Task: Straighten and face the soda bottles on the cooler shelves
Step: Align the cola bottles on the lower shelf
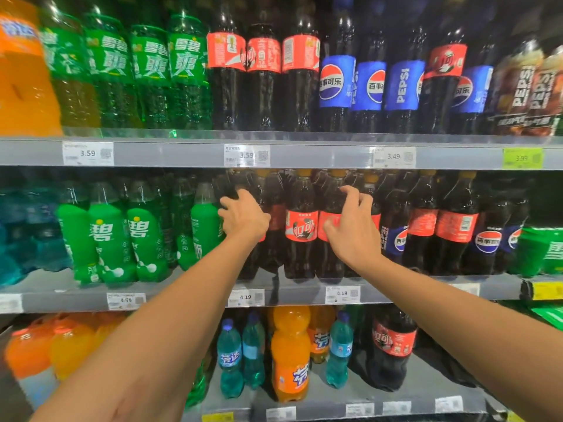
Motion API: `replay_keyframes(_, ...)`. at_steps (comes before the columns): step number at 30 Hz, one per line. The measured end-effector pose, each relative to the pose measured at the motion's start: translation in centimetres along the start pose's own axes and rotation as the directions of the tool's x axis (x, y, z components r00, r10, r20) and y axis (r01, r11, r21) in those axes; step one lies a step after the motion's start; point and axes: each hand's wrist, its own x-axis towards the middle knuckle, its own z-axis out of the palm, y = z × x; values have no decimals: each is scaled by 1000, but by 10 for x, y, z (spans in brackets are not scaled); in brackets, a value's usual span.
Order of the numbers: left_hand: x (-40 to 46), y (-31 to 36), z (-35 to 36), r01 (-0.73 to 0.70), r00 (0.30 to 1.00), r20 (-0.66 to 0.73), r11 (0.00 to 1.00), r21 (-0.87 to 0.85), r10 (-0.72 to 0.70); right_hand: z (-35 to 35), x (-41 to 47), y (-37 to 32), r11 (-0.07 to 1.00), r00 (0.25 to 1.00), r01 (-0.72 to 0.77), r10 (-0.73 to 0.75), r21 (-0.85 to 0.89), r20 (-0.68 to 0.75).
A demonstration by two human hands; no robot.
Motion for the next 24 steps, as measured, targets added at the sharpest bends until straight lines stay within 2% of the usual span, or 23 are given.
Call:
replay_keyframes(2,-6,6,5,-21,999,41,999,-31,22,1,-3,0,999,999,40,-40,23,21)
replay_keyframes(5,-11,11,10,-64,998,21,997,-41,65,3,-6,-7,987,986,142,-148,72,81)
replay_keyframes(9,-3,3,12,-35,998,50,988,-152,43,14,-10,-22,956,945,273,-287,104,159)
replay_keyframes(14,1,-8,16,-66,988,117,952,-298,105,25,-12,-41,933,913,351,-359,73,196)
replay_keyframes(18,6,-25,17,-90,971,182,941,-326,156,32,-7,-56,950,924,311,-302,-4,235)
replay_keyframes(20,1,-37,10,-129,977,121,936,-327,177,37,-9,-64,958,933,284,-270,-28,239)
replay_keyframes(22,-3,-50,0,-212,977,-62,918,-335,203,43,-14,-74,960,943,280,-269,-31,195)
replay_keyframes(24,-3,-68,-14,-289,936,-280,917,-273,212,53,-19,-89,947,937,321,-316,-9,152)
